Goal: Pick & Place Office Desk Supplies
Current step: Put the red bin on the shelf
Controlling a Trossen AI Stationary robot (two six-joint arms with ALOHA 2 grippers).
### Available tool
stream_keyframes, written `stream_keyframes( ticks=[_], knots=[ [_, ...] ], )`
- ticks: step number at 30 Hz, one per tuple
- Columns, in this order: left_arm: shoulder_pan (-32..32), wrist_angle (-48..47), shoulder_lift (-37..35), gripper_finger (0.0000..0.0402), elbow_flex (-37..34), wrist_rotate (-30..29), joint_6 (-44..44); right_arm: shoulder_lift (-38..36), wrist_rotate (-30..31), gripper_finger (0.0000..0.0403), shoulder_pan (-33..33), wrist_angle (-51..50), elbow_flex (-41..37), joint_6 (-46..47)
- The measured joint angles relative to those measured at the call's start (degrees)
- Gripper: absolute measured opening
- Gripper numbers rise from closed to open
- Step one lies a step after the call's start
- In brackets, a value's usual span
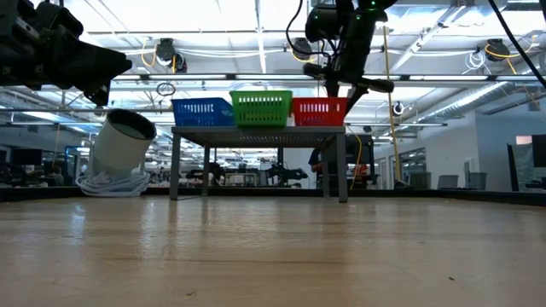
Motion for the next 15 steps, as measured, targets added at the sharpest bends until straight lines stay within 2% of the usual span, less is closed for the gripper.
stream_keyframes(
  ticks=[15],
  knots=[
    [0.0,0.0,0.0,0.0079,0.0,0.0,0.0,0.0,0.0,0.0086,0.0,0.3,0.0,-0.6]
  ],
)
